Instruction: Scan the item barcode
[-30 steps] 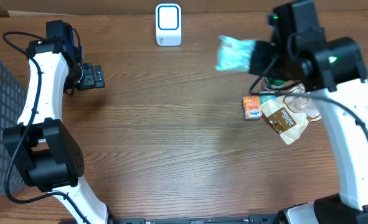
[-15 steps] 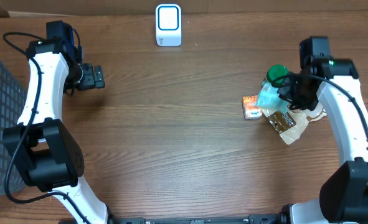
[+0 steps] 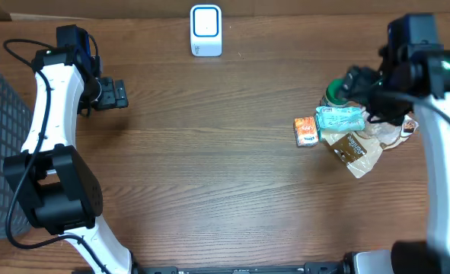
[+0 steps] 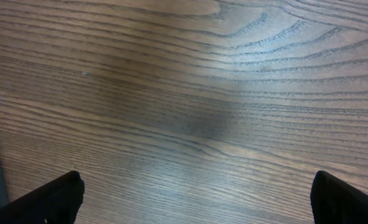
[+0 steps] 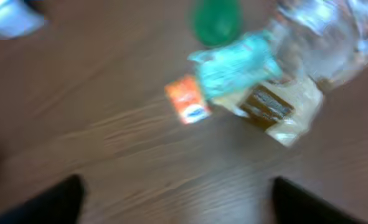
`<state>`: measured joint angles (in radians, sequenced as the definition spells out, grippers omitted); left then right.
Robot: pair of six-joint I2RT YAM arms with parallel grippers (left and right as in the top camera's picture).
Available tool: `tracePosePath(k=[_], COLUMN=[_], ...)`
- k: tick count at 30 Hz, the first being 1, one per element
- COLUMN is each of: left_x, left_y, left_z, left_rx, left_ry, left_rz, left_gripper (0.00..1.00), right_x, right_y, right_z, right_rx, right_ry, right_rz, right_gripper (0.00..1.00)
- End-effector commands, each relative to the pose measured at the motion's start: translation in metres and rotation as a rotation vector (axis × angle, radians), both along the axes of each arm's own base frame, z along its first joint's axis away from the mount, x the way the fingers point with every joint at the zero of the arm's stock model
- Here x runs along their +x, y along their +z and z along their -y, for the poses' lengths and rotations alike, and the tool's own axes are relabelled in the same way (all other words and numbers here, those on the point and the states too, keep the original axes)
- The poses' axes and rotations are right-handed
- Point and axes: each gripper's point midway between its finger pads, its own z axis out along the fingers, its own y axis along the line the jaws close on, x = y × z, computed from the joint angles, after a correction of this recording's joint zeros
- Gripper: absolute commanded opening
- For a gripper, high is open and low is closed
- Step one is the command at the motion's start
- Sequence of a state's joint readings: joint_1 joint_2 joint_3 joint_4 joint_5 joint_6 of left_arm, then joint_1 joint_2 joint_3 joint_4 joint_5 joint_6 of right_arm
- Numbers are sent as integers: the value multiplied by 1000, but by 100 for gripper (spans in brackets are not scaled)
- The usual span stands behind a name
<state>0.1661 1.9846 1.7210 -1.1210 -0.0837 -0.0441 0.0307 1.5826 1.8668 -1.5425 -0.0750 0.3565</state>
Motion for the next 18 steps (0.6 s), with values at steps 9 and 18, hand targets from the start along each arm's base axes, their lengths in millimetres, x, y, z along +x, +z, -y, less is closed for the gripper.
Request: tracePosePath(k=[9, 18], left_x=[-1, -1], left_y=[-2, -2], left_z=[-2, -2], left_rx=[4, 4], left_ry=[-16, -16], left_rz=[-8, -8], left_gripper=[100, 100], right_x=[-79, -126], right_y=[132, 186], right_z=[-14, 34], right_rx=[-2, -119], right_ry=[75, -139], right_rz=[411, 744], right_gripper=[100, 100])
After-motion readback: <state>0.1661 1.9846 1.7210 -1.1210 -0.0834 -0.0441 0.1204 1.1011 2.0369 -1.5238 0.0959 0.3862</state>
